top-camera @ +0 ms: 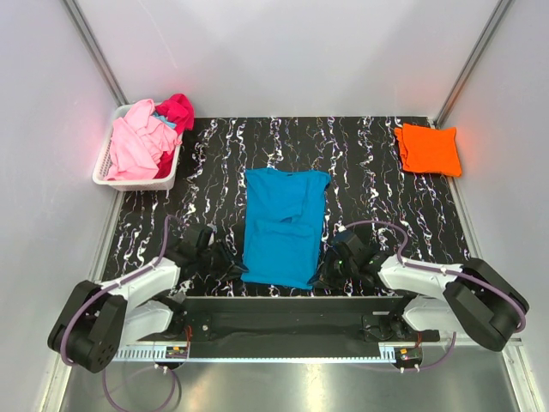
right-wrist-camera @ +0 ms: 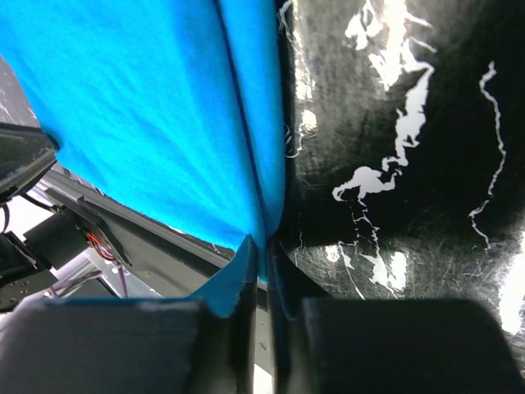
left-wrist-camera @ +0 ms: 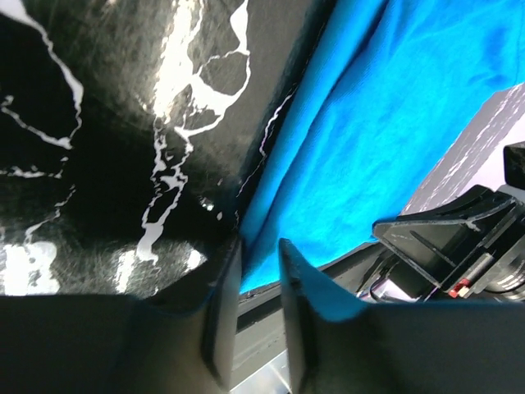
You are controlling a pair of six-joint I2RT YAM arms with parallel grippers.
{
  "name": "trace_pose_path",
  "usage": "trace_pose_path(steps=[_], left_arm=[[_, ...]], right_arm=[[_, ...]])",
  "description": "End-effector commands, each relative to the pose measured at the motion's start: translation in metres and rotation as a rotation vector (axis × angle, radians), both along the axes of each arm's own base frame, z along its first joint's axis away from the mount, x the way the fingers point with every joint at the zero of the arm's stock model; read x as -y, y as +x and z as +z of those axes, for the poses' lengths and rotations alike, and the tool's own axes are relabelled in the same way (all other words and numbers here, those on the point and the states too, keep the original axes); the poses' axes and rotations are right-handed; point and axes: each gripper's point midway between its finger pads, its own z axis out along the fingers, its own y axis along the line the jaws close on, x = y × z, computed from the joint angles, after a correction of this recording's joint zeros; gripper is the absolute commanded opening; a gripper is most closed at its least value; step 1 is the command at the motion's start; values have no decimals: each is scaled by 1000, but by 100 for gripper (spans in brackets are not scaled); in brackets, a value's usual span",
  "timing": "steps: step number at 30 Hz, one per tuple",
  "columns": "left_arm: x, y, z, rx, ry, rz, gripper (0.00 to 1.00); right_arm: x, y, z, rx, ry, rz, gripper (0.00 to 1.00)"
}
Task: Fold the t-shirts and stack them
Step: Fold the tshirt
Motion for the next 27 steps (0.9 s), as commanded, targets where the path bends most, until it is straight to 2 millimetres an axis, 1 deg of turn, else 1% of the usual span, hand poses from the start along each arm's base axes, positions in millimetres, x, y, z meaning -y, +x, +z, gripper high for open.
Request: trace_pose_path(steps=[1,2,3,7,10,13,17,19,20,21,22,26,27], left_arm=[[3,-2,8,21,-19,-35,23],[3,-2,8,24,-22,-38,7],[3,-3,8,24,-20,-44,0],[2,-5,11,43,-22,-50,0],[0,-8,12,48,-21,-51,0],[-1,-10,16,70,-29,-54,0],[2,-16,27,131,-60,-74,0],[5,-18,37,182,-82,-94,0],[5,-18,39,199,-79,-95,0],[5,-18,47,233,-89,-95,0],[6,-21,48,238,-88,-106,0],[4,-22,61,286,-81,-106,0],[3,-24,61,283,-75,-108,0]], right_arm=[[-2,-2,-1,-7,-12,10,3],[-2,-3,-1,-8,-18,15,0],[-1,-3,-1,-10,-28,12,0],[7,-5,1,-4,-81,14,0],[10,0,13,34,-97,10,0],[17,-2,20,41,-128,14,0],[17,-1,37,80,-129,42,0],[19,-3,45,95,-132,50,0],[17,-3,51,107,-123,56,0],[17,-2,57,127,-117,55,0],[19,-4,59,125,-126,58,0],[18,-1,83,181,-121,79,0],[18,-1,88,192,-122,82,0]])
